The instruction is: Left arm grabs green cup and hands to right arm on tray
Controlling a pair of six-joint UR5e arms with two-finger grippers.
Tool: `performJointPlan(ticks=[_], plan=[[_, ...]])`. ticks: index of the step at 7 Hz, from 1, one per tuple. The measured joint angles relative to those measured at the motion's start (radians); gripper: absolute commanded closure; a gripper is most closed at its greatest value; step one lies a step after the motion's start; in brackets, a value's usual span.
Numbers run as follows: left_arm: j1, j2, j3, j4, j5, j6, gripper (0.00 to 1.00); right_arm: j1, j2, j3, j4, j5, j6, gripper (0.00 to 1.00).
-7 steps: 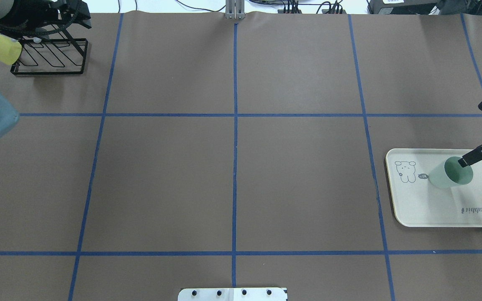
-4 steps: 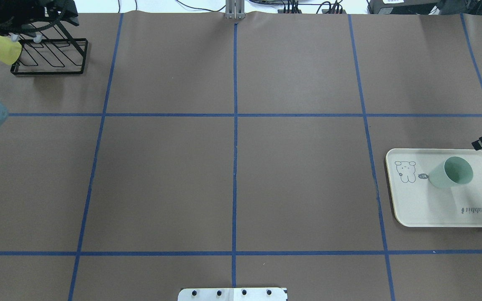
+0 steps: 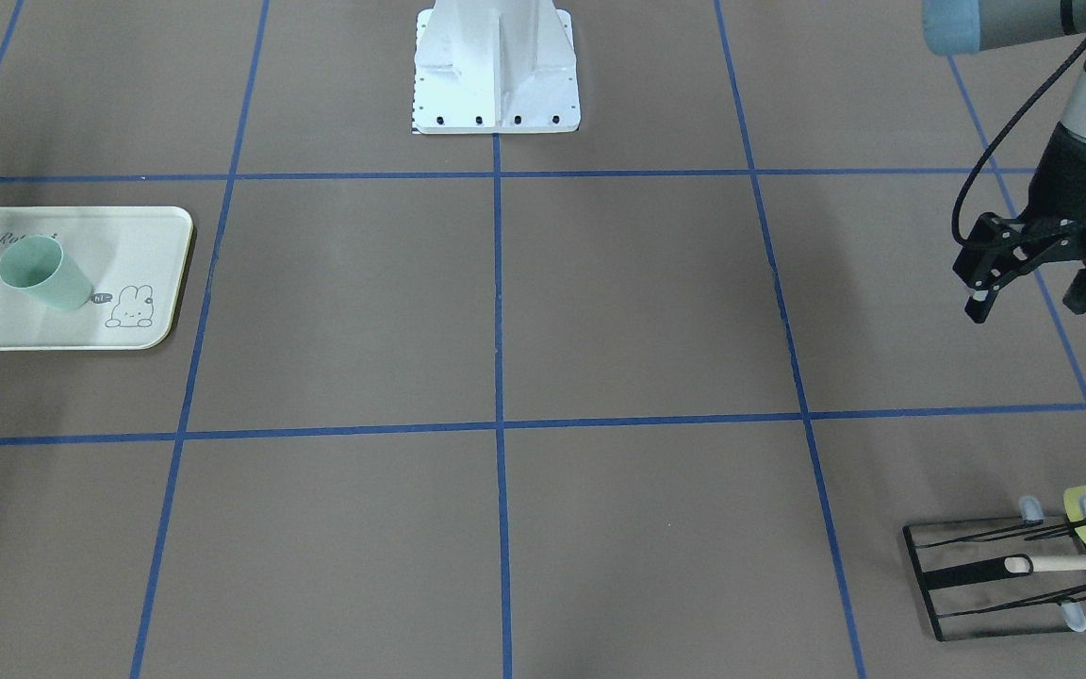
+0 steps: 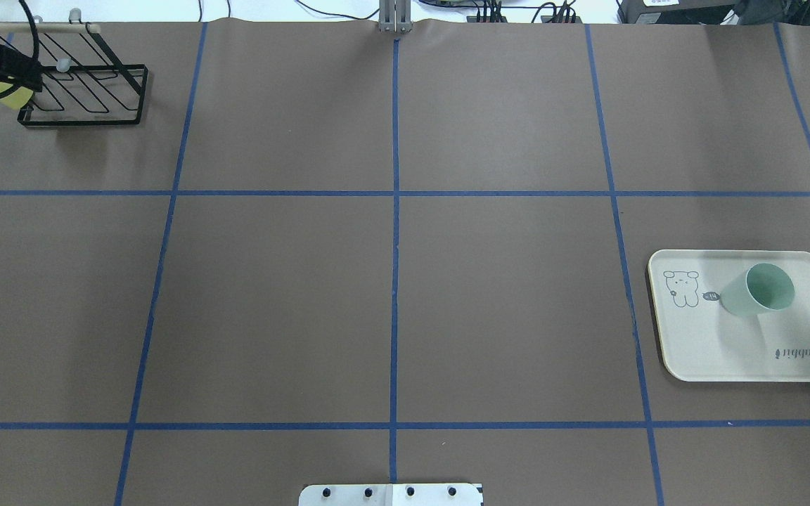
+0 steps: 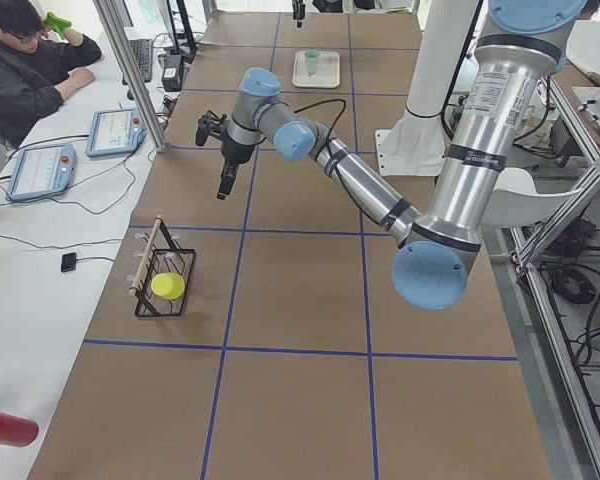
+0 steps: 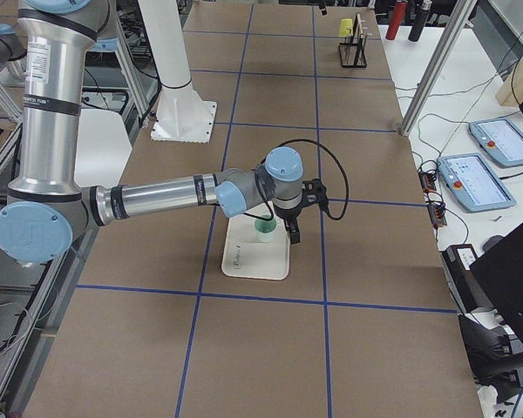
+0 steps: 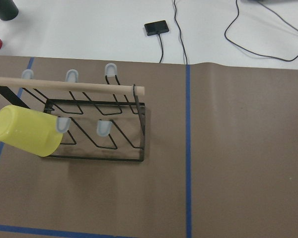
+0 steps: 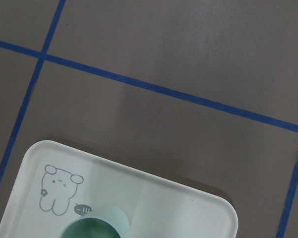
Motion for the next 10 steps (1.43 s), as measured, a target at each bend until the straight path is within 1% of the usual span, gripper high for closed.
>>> performJointPlan(ticks=[2, 3, 4, 6, 9, 10], plan=[[-0.096, 0.103, -0.003, -0.005, -0.121, 0.183, 0.00, 0.040, 0.006, -0.041, 0.002, 0.006, -0.002, 0.00], [-0.146, 0.162, -0.001, -0.011, -0.160, 0.256, 0.00, 0.053, 0.009, -0.048, 0.002, 0.007, -0.001, 0.00], [-0.191, 0.197, 0.008, -0.015, -0.180, 0.297, 0.00, 0.061, 0.011, -0.053, 0.002, 0.005, 0.000, 0.00], [-0.252, 0.218, 0.041, -0.030, -0.241, 0.325, 0.00, 0.071, 0.007, -0.061, 0.003, 0.003, 0.000, 0.00], [-0.269, 0.252, 0.115, -0.045, -0.261, 0.336, 0.00, 0.123, 0.006, -0.077, -0.007, 0.014, -0.013, 0.00], [-0.270, 0.270, 0.134, -0.043, -0.262, 0.350, 0.00, 0.141, 0.009, -0.093, -0.022, 0.018, -0.046, 0.00]])
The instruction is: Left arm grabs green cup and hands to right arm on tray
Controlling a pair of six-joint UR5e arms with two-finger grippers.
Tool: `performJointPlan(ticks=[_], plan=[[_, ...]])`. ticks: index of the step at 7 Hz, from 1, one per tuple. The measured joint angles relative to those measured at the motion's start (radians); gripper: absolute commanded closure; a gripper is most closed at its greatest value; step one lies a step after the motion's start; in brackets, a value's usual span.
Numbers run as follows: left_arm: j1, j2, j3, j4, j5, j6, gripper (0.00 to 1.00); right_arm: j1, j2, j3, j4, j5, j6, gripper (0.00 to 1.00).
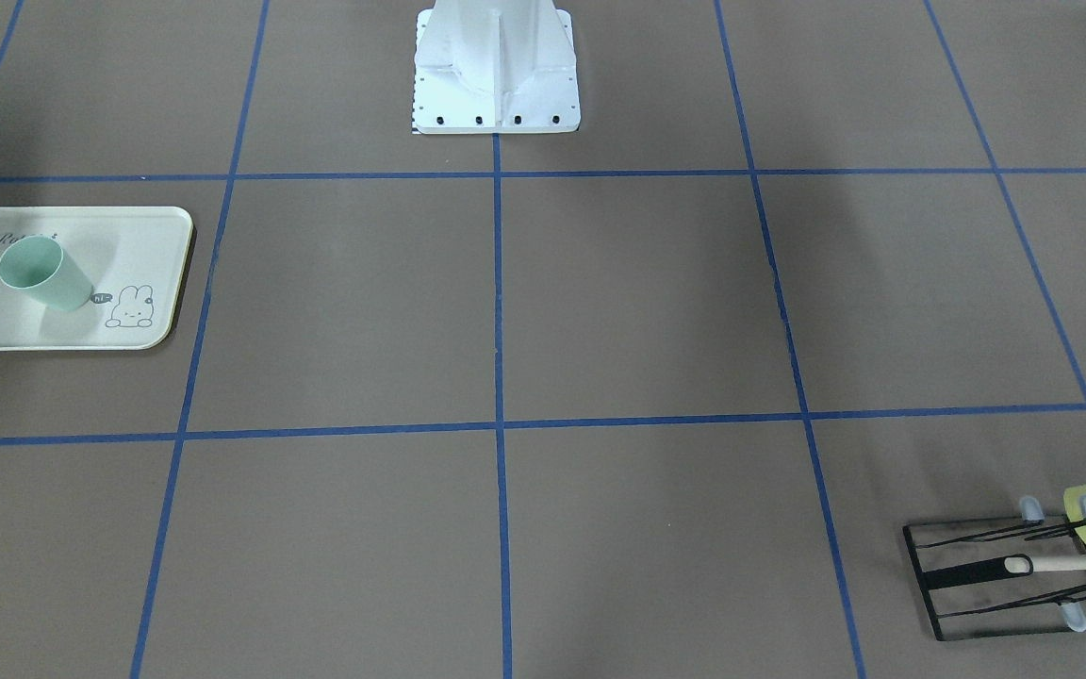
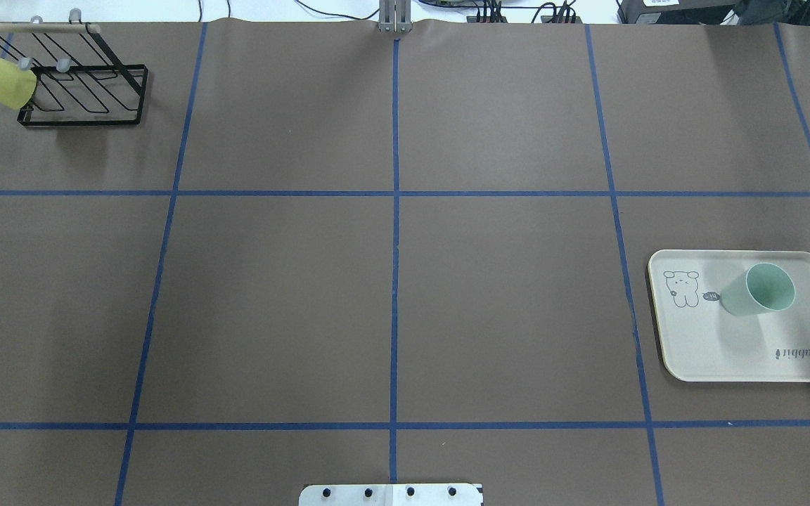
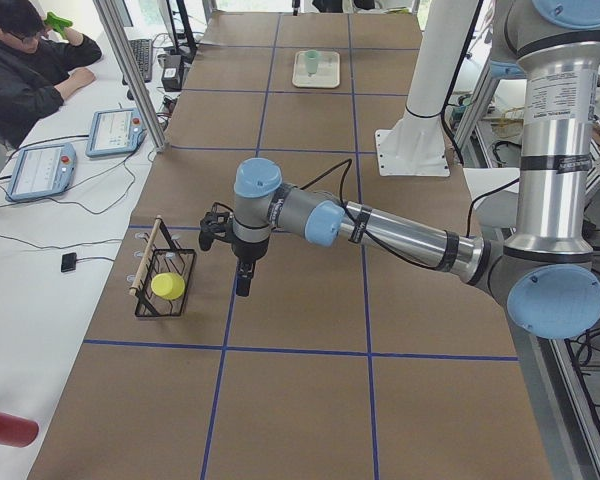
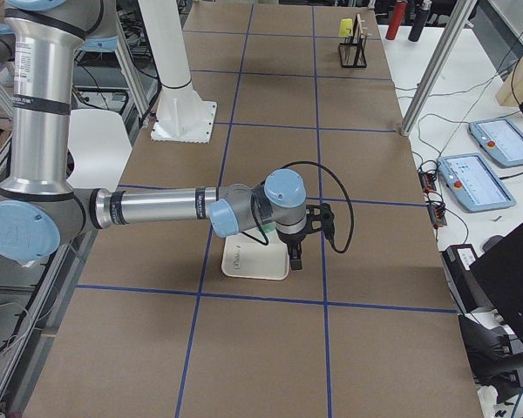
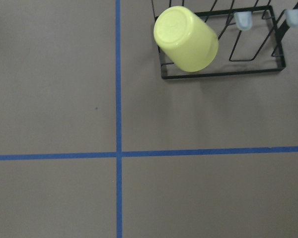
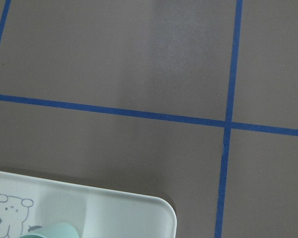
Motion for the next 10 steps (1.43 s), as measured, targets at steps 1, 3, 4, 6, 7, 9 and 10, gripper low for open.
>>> performJointPlan(ticks=[1, 3, 4, 6, 7, 9, 10], plan=[[-0.007, 0.020, 0.008, 0.011, -0.003, 0.065, 0.00, 0.030, 0.014, -0.025, -0.044, 0.018, -0.061, 0.00], [-0.051, 0.049, 0.020, 0.081, -0.012, 0.242, 0.00, 0.115, 0.093, -0.050, -0.262, 0.093, -0.185, 0.00], [-0.071, 0.064, 0.025, 0.109, -0.040, 0.272, 0.00, 0.136, 0.127, -0.042, -0.366, 0.108, -0.213, 0.00], [-0.109, 0.106, 0.034, 0.134, -0.136, 0.325, 0.00, 0.136, 0.155, -0.020, -0.490, 0.107, -0.231, 0.00], [-0.133, 0.120, 0.048, 0.143, -0.152, 0.382, 0.00, 0.134, 0.155, -0.019, -0.504, 0.097, -0.234, 0.00], [-0.162, 0.130, 0.087, 0.147, -0.157, 0.420, 0.00, 0.133, 0.122, -0.044, -0.460, 0.077, -0.237, 0.00], [-0.170, 0.132, 0.099, 0.144, -0.156, 0.423, 0.00, 0.133, 0.096, -0.057, -0.419, 0.065, -0.240, 0.00]])
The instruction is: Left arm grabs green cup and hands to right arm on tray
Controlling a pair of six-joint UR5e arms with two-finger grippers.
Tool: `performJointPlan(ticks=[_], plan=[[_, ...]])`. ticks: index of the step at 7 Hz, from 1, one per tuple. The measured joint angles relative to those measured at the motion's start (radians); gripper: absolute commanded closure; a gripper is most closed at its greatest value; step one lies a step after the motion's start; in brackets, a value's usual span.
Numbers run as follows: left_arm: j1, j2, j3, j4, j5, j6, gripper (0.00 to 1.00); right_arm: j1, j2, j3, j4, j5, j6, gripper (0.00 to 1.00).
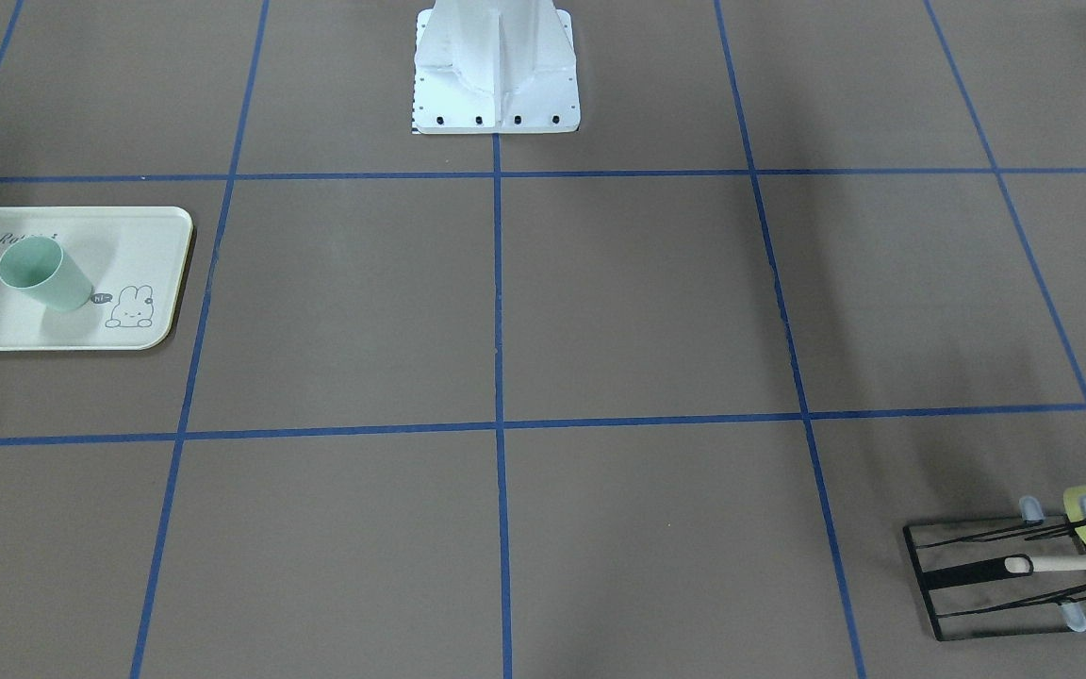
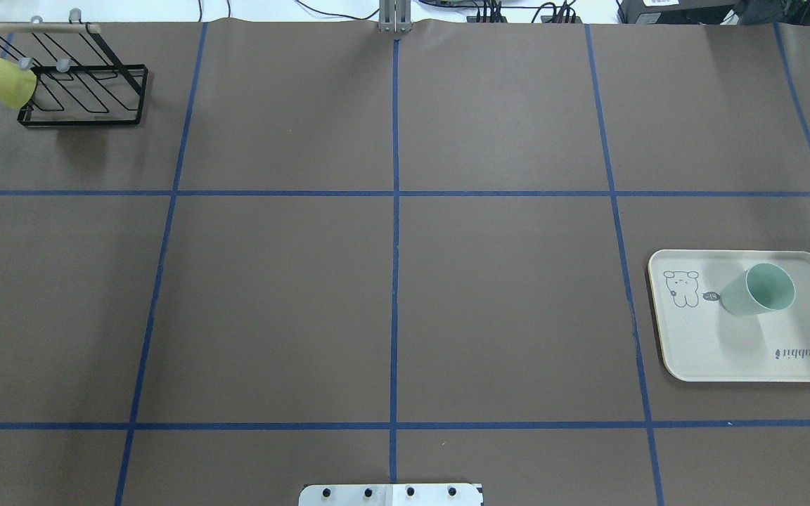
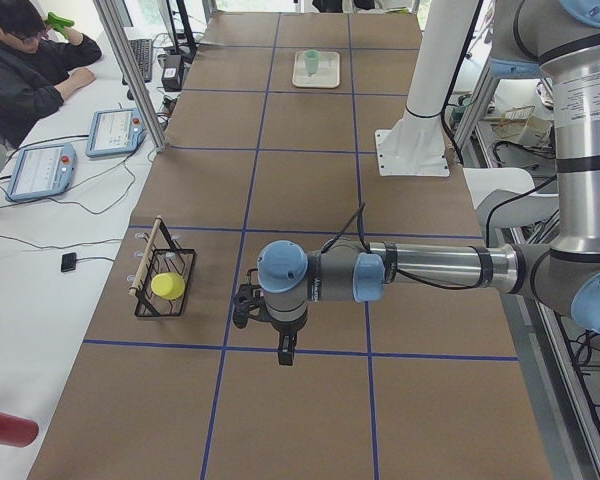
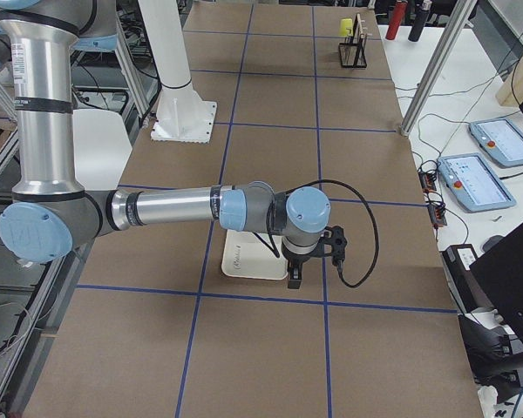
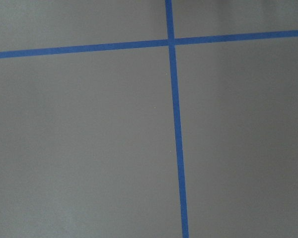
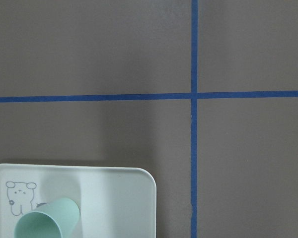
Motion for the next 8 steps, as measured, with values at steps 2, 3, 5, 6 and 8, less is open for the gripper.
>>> performJointPlan(ticks=[2, 3, 5, 6, 8], plan=[[-0.011, 0.013, 0.004, -0.003, 0.001, 0.002, 0.00, -0.001, -0.032, -0.011, 0.032, -0.033, 0.002, 0.00], [-0.015, 0.022, 0.000, -0.004, 0.001, 0.002, 0.00, -0.001, -0.038, -0.018, 0.036, -0.039, 0.006, 0.00], [-0.017, 0.028, -0.001, -0.005, 0.001, 0.003, 0.00, -0.002, -0.040, -0.024, 0.040, -0.044, 0.007, 0.00], [-0.017, 0.029, 0.001, -0.005, 0.002, 0.004, 0.00, -0.002, -0.040, -0.026, 0.057, -0.046, 0.008, 0.00], [-0.017, 0.029, 0.004, -0.005, 0.003, 0.004, 0.00, -0.003, -0.041, -0.034, 0.103, -0.052, 0.011, 0.00]])
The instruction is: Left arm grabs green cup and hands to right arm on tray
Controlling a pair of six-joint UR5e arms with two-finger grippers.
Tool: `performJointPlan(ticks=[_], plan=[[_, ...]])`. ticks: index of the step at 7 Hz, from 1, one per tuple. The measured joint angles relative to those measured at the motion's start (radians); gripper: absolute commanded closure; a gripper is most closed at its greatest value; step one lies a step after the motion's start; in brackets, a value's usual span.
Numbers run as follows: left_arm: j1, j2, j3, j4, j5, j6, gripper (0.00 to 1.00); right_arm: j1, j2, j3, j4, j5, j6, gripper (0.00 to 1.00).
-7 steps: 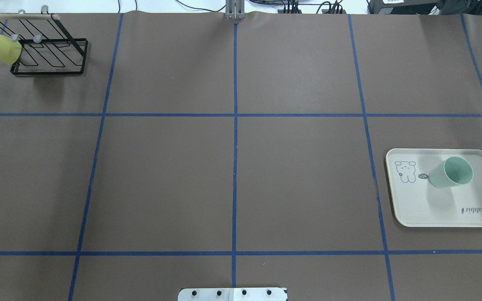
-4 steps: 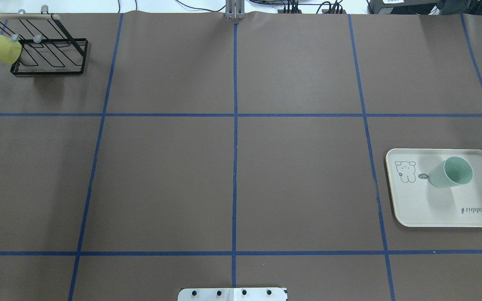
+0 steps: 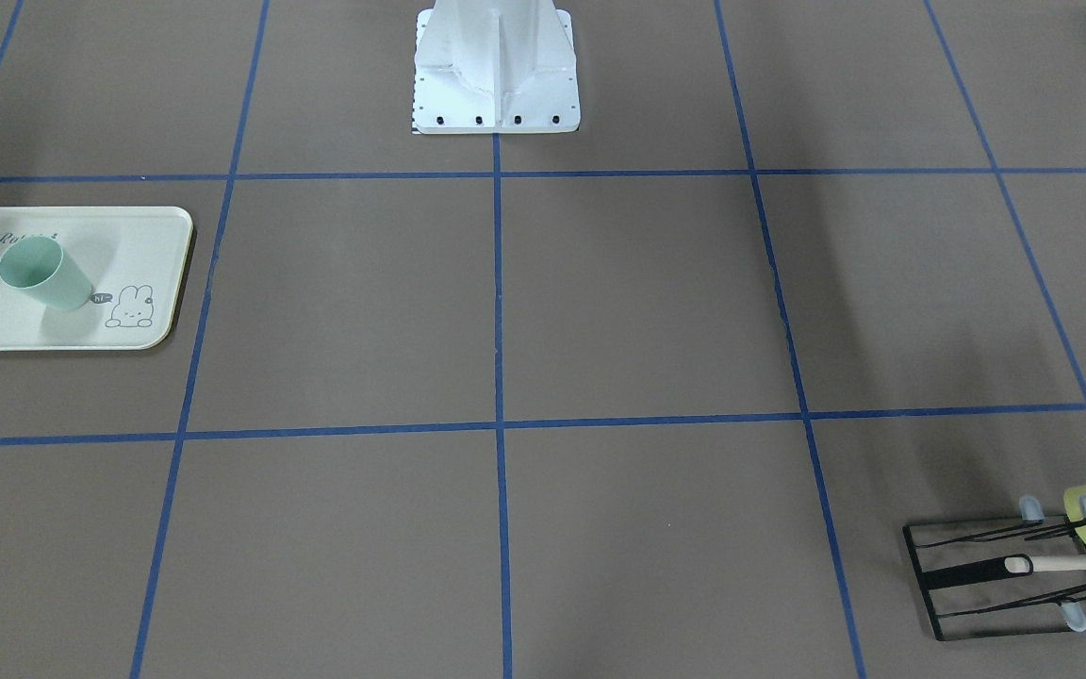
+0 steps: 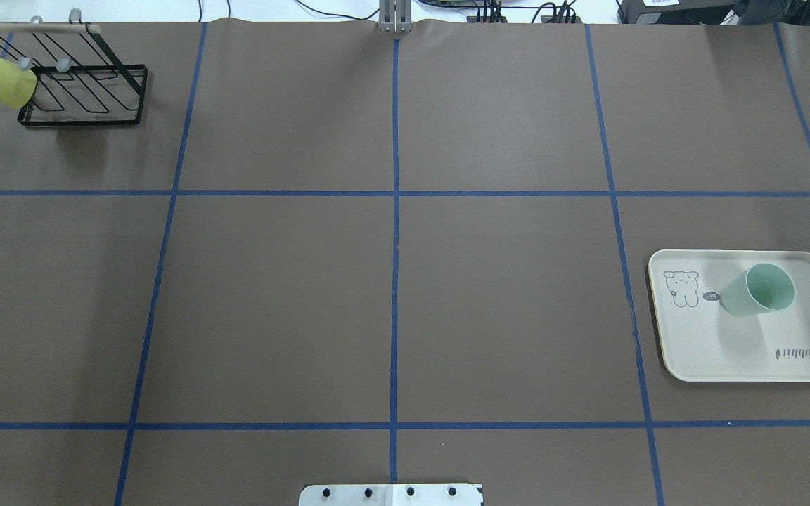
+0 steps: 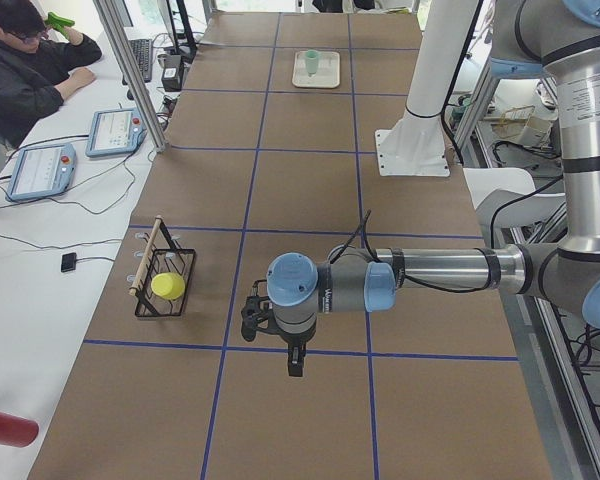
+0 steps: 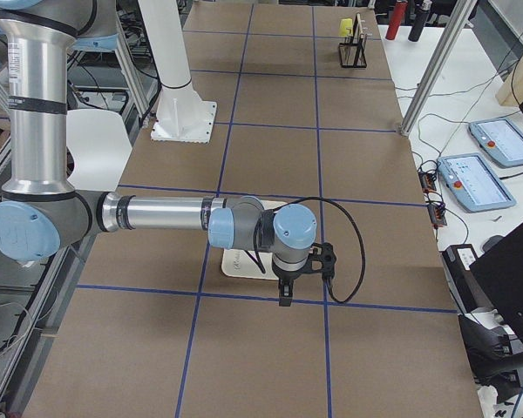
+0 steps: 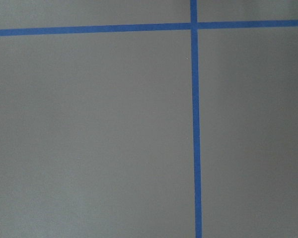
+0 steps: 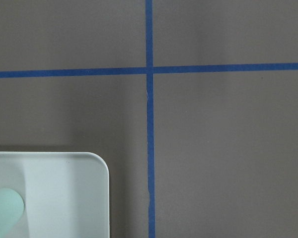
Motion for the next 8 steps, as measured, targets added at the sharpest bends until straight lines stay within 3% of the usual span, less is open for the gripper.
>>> performJointPlan(ticks=[8], plan=[[-0.002, -0.014, -0.021, 0.001, 0.001, -0.004, 0.00, 0.000, 0.009, 0.005, 0.014, 0.001, 0.003, 0.00]])
